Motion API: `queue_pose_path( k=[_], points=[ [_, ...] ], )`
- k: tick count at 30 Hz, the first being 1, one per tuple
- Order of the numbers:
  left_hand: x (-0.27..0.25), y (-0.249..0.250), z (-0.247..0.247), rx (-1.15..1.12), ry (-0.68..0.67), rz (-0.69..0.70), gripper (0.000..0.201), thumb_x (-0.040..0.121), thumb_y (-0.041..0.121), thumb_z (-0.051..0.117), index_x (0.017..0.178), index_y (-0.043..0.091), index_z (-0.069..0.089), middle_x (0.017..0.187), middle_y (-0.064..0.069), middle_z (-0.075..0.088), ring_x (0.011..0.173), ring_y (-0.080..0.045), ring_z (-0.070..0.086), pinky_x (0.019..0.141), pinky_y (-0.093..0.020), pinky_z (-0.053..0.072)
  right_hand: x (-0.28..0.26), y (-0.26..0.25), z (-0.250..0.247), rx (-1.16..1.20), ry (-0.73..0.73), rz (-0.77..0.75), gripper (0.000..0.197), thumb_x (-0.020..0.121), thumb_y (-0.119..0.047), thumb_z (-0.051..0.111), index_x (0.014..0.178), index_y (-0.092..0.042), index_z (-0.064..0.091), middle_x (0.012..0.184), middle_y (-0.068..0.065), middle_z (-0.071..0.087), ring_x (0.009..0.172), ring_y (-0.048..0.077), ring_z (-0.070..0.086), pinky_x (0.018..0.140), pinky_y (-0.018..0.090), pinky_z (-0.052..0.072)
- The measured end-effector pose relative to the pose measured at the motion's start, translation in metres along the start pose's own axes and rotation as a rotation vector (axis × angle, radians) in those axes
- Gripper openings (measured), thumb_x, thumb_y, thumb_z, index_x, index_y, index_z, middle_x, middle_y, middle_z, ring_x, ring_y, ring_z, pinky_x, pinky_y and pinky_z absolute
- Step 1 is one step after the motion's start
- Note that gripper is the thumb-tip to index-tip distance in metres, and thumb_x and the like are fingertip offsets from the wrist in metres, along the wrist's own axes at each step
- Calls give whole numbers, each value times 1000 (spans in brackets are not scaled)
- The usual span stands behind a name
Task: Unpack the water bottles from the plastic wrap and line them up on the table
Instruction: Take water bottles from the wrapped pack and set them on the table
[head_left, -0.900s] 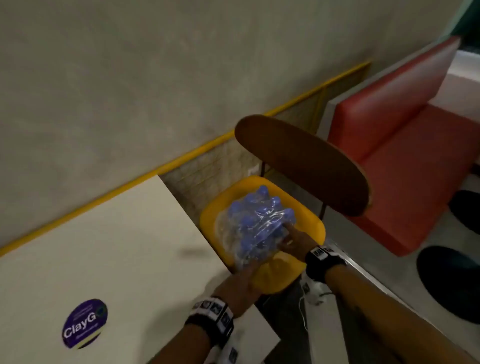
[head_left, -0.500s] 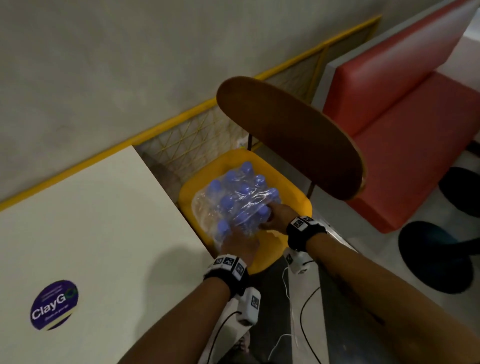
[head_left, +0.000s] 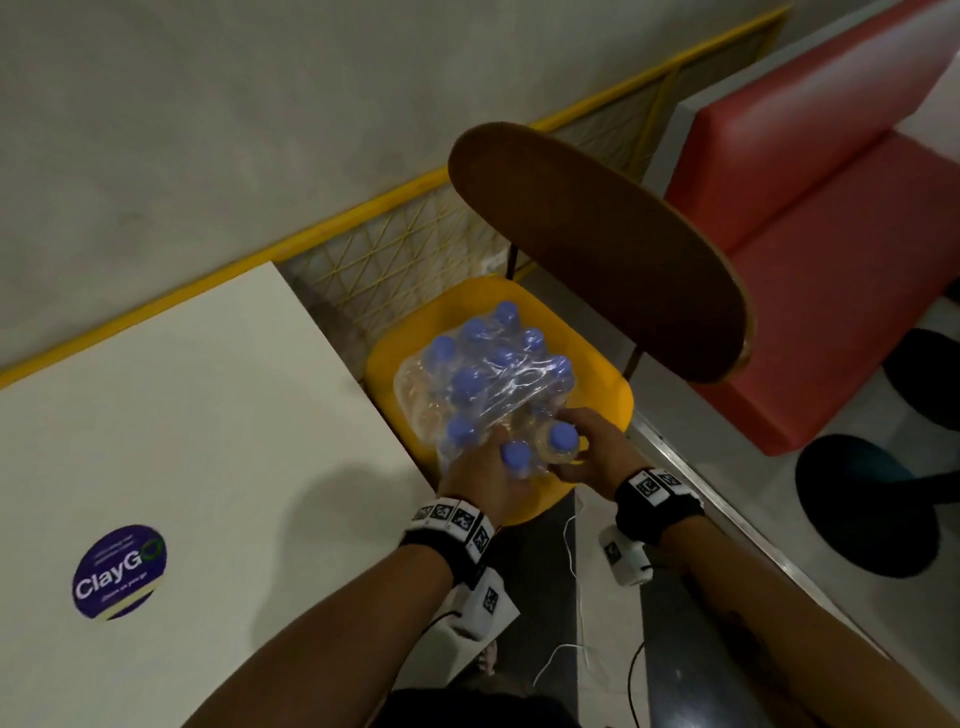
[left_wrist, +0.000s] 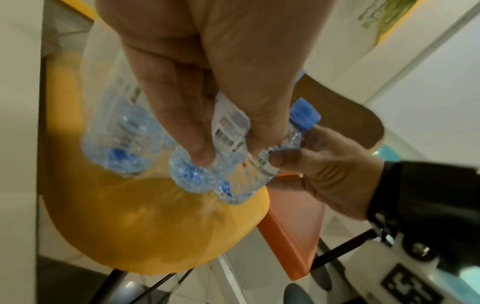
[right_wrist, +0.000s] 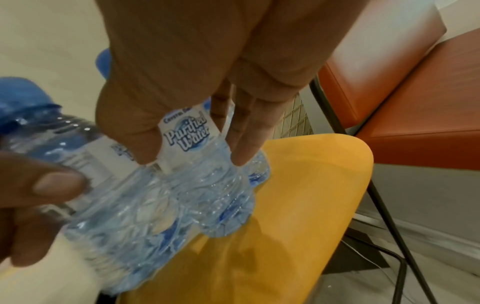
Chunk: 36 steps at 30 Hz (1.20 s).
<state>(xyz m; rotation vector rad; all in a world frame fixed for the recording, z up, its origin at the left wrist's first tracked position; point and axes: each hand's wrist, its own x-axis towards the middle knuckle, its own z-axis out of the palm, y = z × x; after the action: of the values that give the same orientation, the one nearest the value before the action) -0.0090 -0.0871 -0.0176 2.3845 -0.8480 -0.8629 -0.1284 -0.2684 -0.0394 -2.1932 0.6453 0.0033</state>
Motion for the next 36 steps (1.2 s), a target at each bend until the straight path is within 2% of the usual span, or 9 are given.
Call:
queue_pose_path(
  k=[3,8,11,15,18,21,25,28,36],
  points=[
    [-39,-25,-31,-109,-15,6,49,78,60,71,120,44,52,112,8,69,101,-21,66,92,-39,54,-27,-26,11,27,30,-14,67,66,-27,88,118,-41,49,118,-6,59,103,13,60,79,25,54],
    [-112,-138,-87,-32,120,-131,46,71,68,69,97,36,50,89,13,68,82,-18,67,74,-35,56,-47,-98,73,9,-118,-250,60,64,-37,86,115,-25,57,110,-4,58,97,11,57,70,25,53],
    [-163,-223,-121,-45,169,-250,47,72,67,73,96,35,51,85,13,69,77,-16,66,69,-32,52,-45,-156,139,38,-264,-314,61,65,-41,85,116,-28,54,112,-7,54,99,13,57,68,18,53],
    [-236,-322,-164,-70,293,-398,48,73,60,80,107,33,58,94,13,68,86,-19,66,75,-31,48,-34,-242,237,0,-440,-406,58,64,-31,87,111,-24,54,109,2,56,97,22,57,77,40,54],
    [-277,-384,-188,-65,328,-524,54,71,58,83,111,33,57,93,10,65,90,-23,68,76,-31,49,-29,-304,309,-69,-524,-488,52,63,-31,85,105,-18,56,102,3,58,92,23,56,82,41,50],
    [-309,-435,-206,-106,354,-593,48,71,56,82,104,34,55,87,8,68,77,-21,69,71,-31,51,-30,-352,376,-41,-561,-486,52,61,-33,83,104,-24,54,100,-2,57,87,18,55,79,40,52],
    [-332,-488,-220,-138,374,-648,47,70,59,80,101,36,54,85,11,68,72,-14,68,71,-32,58,-34,-398,444,-89,-592,-484,59,65,-32,85,113,-17,54,110,2,57,96,19,53,86,33,47],
    [-332,-519,-224,-134,334,-668,52,65,63,81,101,37,53,87,11,67,73,-12,68,73,-32,59,-33,-416,485,-148,-596,-455,51,65,-30,84,103,-17,53,102,3,57,88,20,55,76,32,46],
    [-317,-557,-233,-135,273,-609,56,59,65,78,104,42,54,91,13,67,78,-12,67,77,-31,56,-21,-436,538,-225,-490,-444,53,62,-35,82,102,-22,50,100,-1,55,84,17,55,73,31,51]
  ],
)
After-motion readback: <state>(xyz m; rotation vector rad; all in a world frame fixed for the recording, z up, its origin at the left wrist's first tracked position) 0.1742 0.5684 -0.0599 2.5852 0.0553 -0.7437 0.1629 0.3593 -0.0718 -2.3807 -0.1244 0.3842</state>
